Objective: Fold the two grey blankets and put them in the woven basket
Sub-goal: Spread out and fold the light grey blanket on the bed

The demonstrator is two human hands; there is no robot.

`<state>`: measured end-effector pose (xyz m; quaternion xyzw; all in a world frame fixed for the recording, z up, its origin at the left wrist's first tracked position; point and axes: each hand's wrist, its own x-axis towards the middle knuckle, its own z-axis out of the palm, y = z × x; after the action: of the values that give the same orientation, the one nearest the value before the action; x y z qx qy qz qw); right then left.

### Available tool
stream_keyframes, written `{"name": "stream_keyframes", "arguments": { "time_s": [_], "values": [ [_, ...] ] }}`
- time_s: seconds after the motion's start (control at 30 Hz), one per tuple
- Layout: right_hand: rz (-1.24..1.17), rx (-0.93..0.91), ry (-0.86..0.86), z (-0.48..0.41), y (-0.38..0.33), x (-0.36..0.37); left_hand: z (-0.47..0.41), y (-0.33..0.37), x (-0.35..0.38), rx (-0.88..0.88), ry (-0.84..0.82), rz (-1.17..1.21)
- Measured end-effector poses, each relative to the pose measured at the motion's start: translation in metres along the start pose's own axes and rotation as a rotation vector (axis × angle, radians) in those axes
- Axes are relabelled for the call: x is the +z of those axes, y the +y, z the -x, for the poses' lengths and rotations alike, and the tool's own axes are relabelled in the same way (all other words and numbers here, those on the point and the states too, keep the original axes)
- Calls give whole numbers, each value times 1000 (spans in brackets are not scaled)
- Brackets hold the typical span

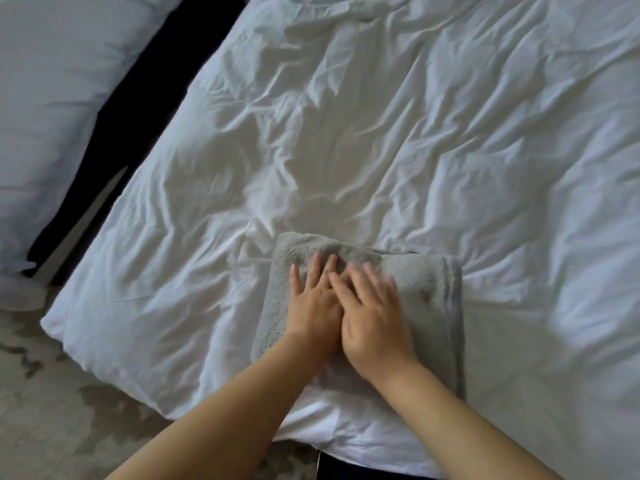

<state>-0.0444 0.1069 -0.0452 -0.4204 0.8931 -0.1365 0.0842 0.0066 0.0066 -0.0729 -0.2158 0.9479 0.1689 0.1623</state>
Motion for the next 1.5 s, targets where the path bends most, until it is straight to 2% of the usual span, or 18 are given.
{"name": "stream_keyframes", "arguments": {
  "time_s": [0.07, 0.13, 0.27, 0.4, 0.5, 0.63, 0.77, 0.9, 1.07, 1.2, 1.37, 1.5],
  "values": [
    [37, 8, -194, -15, 6, 22, -13, -19, 16, -51, 22, -24],
    [119, 25, -270, -22, 30, 47, -23, -38, 32, -98, 55, 15],
    [213, 120, -218, -22, 49, 69, -34, -43, 49, -114, 131, 78],
    [262, 297, -109, -18, 55, 65, -31, -40, 49, -141, 204, 135],
    [281, 352, -69, -17, 68, 59, -30, -42, 49, -122, 245, 209],
    [183, 260, -69, -9, 93, 66, -35, -47, 66, -40, 343, 261],
    [69, 109, 66, -7, 124, 94, -56, -52, 96, 19, 459, 252],
    [112, 67, 203, -13, 140, 136, -70, -51, 128, 17, 546, 225],
    [163, 24, 274, -12, 154, 168, -81, -56, 155, 18, 614, 179],
    [151, 49, 249, -19, 152, 161, -83, -53, 144, 3, 587, 207],
    [90, 128, 116, -20, 131, 113, -63, -45, 89, -64, 382, 258],
    [9, 339, 127, -31, 116, 75, -64, -59, 42, -157, 325, 210]
  ]
}}
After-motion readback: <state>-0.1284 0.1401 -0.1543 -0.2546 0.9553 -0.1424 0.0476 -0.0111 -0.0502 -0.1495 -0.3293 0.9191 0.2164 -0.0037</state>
